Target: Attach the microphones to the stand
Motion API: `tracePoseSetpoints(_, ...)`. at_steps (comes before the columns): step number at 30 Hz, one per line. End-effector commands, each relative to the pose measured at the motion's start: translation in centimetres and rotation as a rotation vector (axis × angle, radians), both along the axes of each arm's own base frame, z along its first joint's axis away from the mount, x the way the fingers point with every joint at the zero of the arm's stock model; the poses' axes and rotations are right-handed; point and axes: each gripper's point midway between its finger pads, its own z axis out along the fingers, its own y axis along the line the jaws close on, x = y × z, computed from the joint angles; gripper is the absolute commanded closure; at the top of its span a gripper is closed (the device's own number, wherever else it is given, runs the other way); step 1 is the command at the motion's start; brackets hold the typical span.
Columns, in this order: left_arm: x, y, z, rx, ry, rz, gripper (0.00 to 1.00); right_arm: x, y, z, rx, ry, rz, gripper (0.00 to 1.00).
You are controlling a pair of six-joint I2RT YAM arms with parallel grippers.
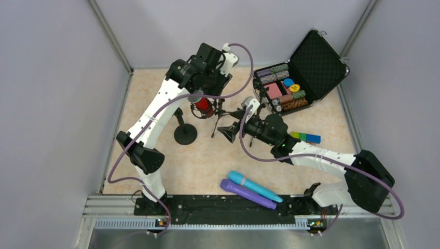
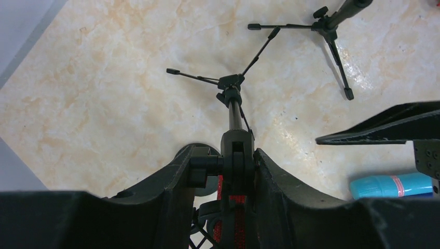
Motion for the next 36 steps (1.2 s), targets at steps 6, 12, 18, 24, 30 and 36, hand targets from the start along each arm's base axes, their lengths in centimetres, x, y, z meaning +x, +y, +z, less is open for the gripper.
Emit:
tracePoseSetpoints(6, 3.8, 0.4, 6.1, -0.177, -0.181, 0.064, 1.0, -2.0, -1.1, -0.5, 0.003, 0.062, 0.025, 0.16)
tracePoseSetpoints(12, 6.0, 1.8, 6.8, -0.23, -0.198, 0.144, 1.0, -3.0, -1.1, -0.9, -0.025, 0.097, 0.066, 0.15)
tracePoseSetpoints(18, 7.8, 2.8, 6.9, -0.253, -0.21, 0.19, 1.0, -4.0, -0.9, -1.0, -0.028, 0.131, 0.112, 0.15)
tracePoseSetpoints(24, 9.0, 3.4, 6.8, -0.262, -0.207, 0.213, 1.0, -4.5, -1.0, -0.6, -0.014, 0.141, 0.124, 0.15)
tracePoseSetpoints(30, 9.9, 4.0, 6.8, -0.277, -0.193, 0.219, 1.0, -4.5, -1.0, -0.7, -0.025, 0.152, 0.125, 0.15)
tracePoseSetpoints(36, 10.7, 5.5, 5.4, -0.263, -0.153, 0.278, 1.0, -4.5, -0.8, -1.1, -0.035, 0.168, 0.126, 0.15)
